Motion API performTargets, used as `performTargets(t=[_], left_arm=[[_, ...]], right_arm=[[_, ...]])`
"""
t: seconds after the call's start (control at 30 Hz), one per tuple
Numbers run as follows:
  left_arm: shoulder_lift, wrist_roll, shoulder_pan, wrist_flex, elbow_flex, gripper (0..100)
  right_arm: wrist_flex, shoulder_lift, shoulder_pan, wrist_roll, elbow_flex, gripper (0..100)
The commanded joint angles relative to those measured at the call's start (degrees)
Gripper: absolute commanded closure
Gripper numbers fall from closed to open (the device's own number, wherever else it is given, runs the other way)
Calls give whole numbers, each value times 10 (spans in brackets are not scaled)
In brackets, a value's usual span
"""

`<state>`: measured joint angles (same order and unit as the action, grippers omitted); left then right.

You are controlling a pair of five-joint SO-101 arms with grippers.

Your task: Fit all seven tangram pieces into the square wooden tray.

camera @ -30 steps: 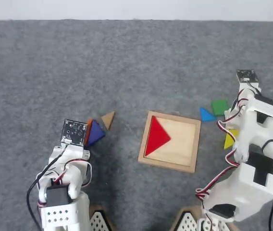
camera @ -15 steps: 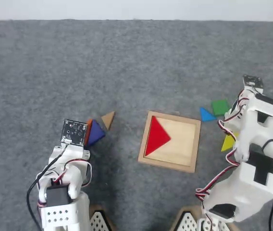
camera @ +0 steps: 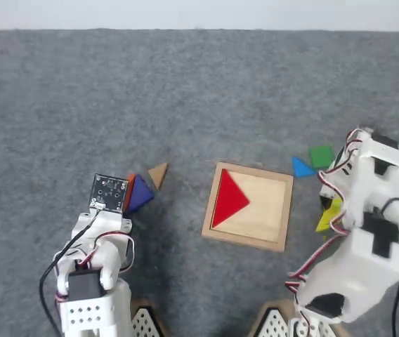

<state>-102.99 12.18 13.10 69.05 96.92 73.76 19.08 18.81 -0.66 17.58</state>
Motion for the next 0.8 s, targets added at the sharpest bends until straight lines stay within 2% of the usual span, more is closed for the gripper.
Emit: performTargets(t=[0.0, 0.23, 0.47, 0.77], left_arm=[[0, 3, 3, 6, -4, 930], [0, 3, 3, 6, -4, 930], [0, 3, 3, 6, -4, 930], [0, 3, 3, 6, -4, 930]], right_arm=[[16, 26, 3, 16, -18, 608], [36, 63, 3, 19, -60, 620], [39, 53, 7, 16, -59, 780], [36, 21, -15, 16, -58, 898]])
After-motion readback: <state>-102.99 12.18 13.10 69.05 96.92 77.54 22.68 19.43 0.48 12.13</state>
